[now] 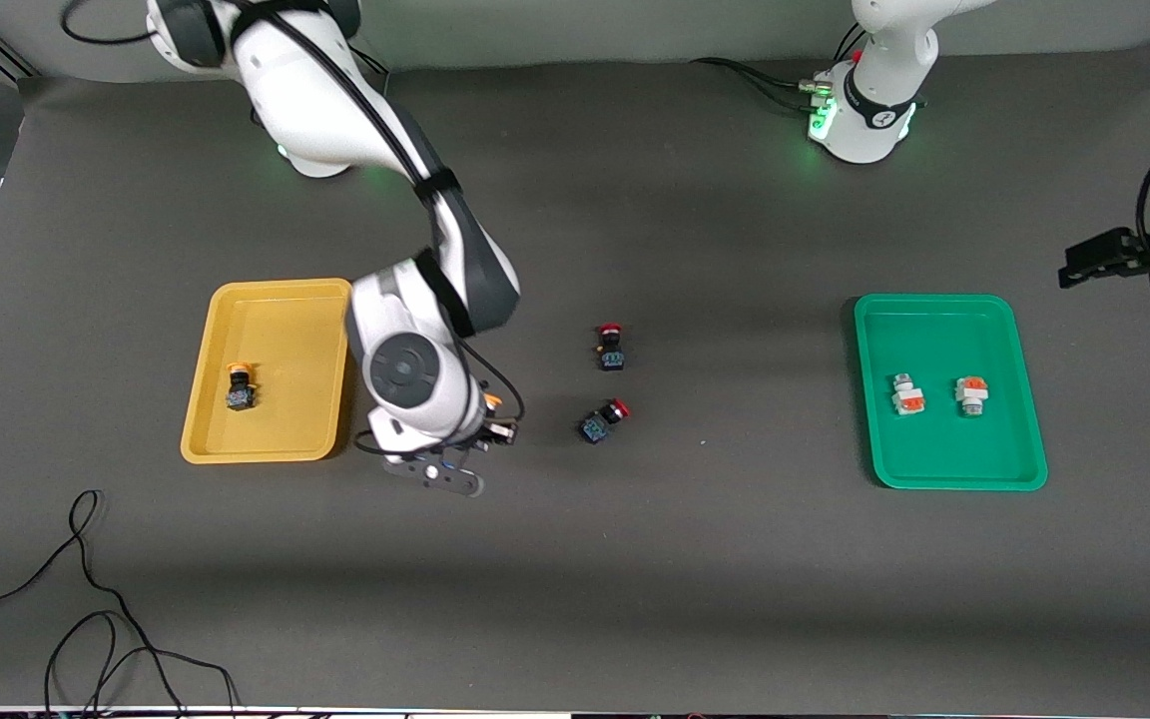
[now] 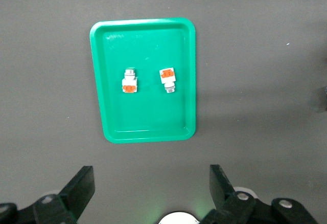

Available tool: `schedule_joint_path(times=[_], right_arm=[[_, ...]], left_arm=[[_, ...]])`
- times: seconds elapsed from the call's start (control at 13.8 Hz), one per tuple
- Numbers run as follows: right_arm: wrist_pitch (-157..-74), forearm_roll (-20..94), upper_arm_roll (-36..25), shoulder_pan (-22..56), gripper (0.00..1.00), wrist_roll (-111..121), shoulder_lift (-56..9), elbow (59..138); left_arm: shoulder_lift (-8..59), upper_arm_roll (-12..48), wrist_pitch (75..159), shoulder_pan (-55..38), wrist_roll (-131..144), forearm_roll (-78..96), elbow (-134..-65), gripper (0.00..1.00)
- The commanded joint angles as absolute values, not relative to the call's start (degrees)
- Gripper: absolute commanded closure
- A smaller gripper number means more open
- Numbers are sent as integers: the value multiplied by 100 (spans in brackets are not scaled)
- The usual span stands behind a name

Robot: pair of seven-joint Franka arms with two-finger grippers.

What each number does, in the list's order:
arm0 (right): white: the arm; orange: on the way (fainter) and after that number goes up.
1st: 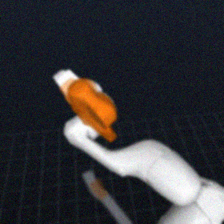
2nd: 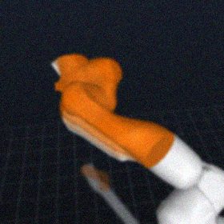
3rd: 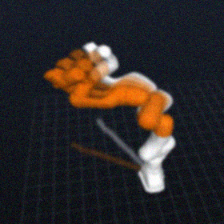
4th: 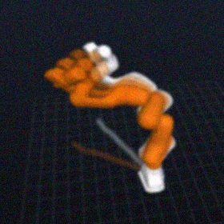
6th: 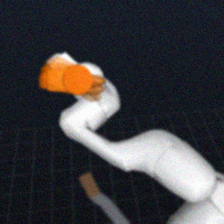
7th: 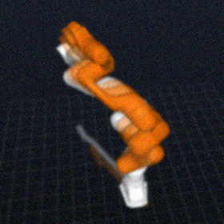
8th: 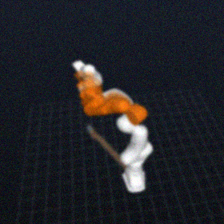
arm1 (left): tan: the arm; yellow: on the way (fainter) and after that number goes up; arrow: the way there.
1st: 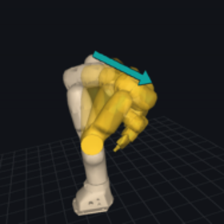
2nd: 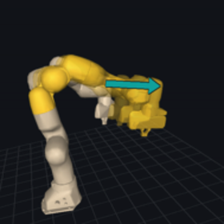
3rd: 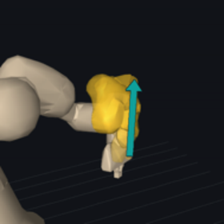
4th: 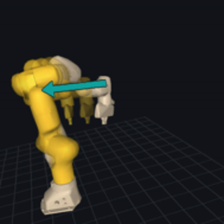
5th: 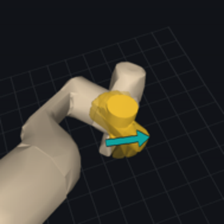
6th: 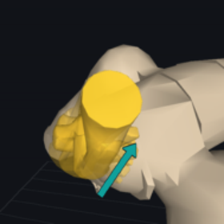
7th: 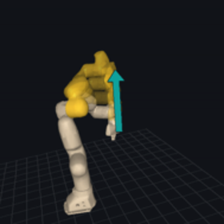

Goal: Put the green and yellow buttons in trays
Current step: 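Carry the second blue button to the yellow tray and lower it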

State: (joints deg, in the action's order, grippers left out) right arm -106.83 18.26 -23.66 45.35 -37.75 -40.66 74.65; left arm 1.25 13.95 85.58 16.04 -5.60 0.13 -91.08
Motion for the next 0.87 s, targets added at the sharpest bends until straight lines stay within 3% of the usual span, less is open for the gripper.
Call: schedule_joint_path(times=[0.0,0.14,0.36,0.8], right_arm=[[-9803,1740,-2731,4544,100,-3142,-3211,7769],[-9327,1740,-3162,4544,100,-2648,-2797,7953],[-9185,1740,-3874,4553,100,-1516,-2383,8427],[-9921,1837,-5070,4553,100,780,-2355,9665]], left_arm=[[-193,513,8543,593,-369,88,-9299,0],[-211,-42,8508,-111,-221,88,-9281,0],[-220,-141,8508,-404,78,88,-9255,0],[-229,-150,8508,-519,70,132,-9229,0]])
